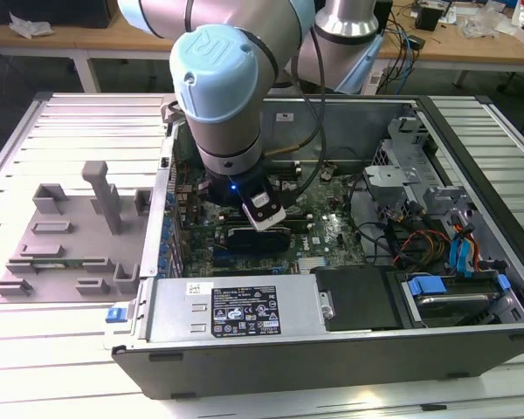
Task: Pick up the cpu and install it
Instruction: 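Install the second cpu locking lever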
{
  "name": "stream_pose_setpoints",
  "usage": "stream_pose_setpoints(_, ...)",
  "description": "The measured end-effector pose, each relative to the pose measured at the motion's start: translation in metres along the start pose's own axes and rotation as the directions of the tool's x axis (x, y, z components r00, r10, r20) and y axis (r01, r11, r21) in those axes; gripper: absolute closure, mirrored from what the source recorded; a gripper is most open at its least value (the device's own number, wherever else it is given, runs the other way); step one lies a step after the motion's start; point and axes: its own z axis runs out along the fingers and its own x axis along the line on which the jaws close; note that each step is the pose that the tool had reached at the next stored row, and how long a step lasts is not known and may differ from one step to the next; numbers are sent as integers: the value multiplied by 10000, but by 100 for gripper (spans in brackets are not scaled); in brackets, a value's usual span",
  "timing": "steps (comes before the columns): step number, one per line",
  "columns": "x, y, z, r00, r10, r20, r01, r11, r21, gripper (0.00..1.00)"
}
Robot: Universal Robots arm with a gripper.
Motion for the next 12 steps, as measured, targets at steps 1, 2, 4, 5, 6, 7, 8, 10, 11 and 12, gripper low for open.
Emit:
stream_pose_setpoints(1,1,-1,3,10000,0,11,0,10000,-23,89)
stream_pose_setpoints(2,12,-5,17,10000,-2,40,2,10000,-72,89)
stream_pose_setpoints(4,31,-11,33,10000,-6,54,6,10000,-91,89)
stream_pose_setpoints(5,47,-16,44,10000,-7,64,8,10000,-98,89)
stream_pose_setpoints(6,59,-20,53,10000,-8,68,9,9999,-102,89)
stream_pose_setpoints(7,60,-20,56,10000,-10,68,10,9999,-104,89)
stream_pose_setpoints(8,60,-19,57,10000,-10,71,11,9999,-105,89)
stream_pose_setpoints(10,61,-11,56,10000,-11,72,12,10000,-84,89)
stream_pose_setpoints(11,59,-8,49,10000,-15,73,15,10000,-69,89)
stream_pose_setpoints(12,57,-3,36,10000,-18,74,18,10000,-48,89)
